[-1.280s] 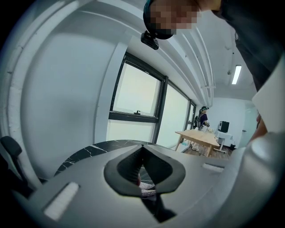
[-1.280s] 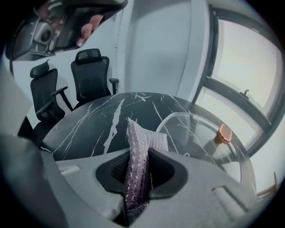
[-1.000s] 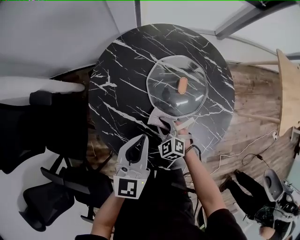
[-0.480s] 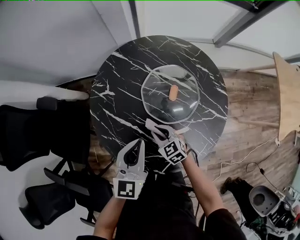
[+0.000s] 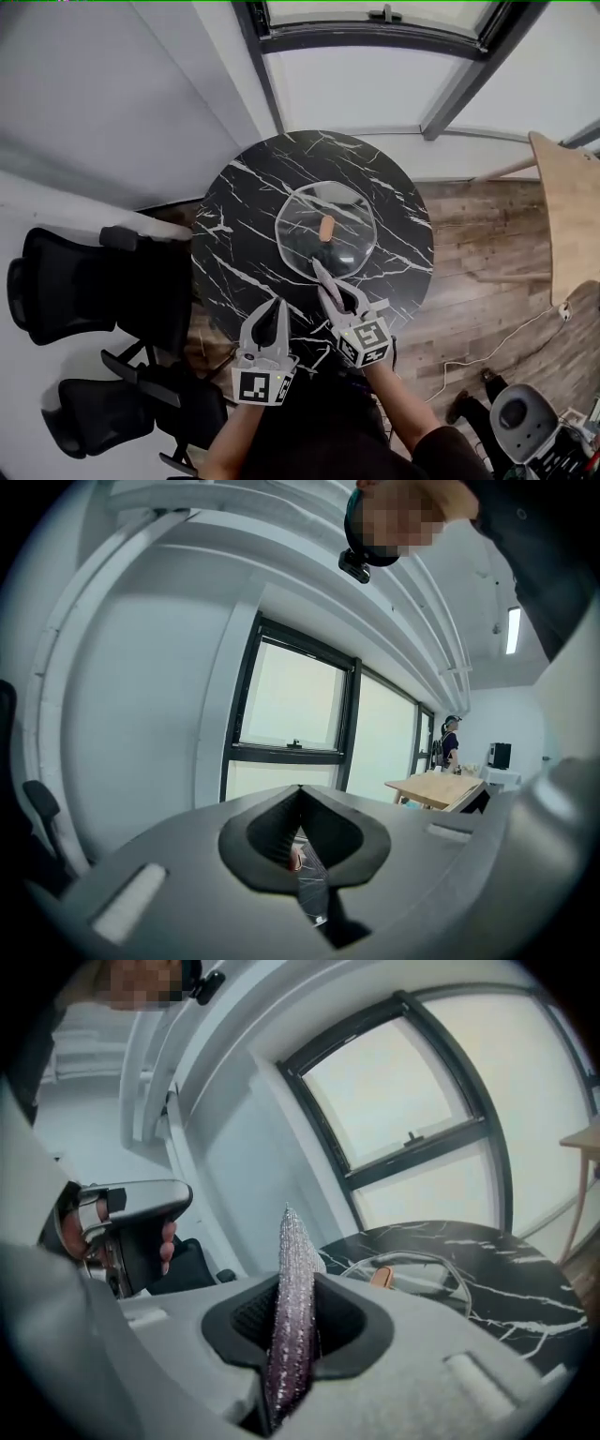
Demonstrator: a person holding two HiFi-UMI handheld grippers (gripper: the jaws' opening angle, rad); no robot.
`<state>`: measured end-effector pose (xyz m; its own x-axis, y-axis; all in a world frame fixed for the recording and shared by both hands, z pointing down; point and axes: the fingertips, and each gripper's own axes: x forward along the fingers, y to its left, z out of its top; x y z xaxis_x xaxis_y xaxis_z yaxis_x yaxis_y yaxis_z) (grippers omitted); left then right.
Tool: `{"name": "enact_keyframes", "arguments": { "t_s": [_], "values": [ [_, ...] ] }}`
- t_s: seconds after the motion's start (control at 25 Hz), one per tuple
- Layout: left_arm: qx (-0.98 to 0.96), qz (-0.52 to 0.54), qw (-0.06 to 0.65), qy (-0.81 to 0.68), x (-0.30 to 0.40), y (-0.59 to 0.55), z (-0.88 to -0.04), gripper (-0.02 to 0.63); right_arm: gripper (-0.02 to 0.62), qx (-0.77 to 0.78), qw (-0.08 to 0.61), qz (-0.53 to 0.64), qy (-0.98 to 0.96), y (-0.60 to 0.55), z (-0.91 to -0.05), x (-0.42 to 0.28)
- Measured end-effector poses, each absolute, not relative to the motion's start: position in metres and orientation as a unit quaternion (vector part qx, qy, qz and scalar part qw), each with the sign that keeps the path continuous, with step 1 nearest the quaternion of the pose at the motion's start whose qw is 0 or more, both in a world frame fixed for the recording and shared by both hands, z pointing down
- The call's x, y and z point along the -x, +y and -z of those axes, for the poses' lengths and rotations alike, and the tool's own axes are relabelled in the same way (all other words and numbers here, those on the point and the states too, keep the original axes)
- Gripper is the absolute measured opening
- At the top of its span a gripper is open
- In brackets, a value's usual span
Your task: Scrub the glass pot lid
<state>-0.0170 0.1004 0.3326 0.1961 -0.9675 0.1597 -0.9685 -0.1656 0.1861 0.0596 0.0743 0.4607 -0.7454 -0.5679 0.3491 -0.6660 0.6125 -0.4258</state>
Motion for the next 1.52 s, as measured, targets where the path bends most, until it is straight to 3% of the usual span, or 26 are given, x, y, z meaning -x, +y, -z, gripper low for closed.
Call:
{"name": "enact_keyframes", "arguments": {
  "t_s": [0.48,0.76,1.24,1.52],
  "values": [
    [-0.797,-0.012,0.092,-0.597,0.003,0.065,-0.337,0.003,0.072,-0.478,0.1,-0.28,-0.827,0.016,-0.492,-0.133],
    [-0.845,-0.06,0.081,-0.526,0.025,0.034,-0.365,0.003,0.072,-0.526,0.15,-0.305,-0.78,-0.003,-0.533,-0.157],
    [-0.831,-0.035,0.117,-0.543,0.08,-0.005,-0.385,0.003,0.071,-0.573,0.22,-0.354,-0.706,-0.042,-0.6,-0.166],
    [-0.833,-0.039,0.128,-0.537,0.095,-0.01,-0.398,0.003,0.071,-0.562,0.225,-0.365,-0.707,-0.072,-0.607,-0.157]
  ]
}}
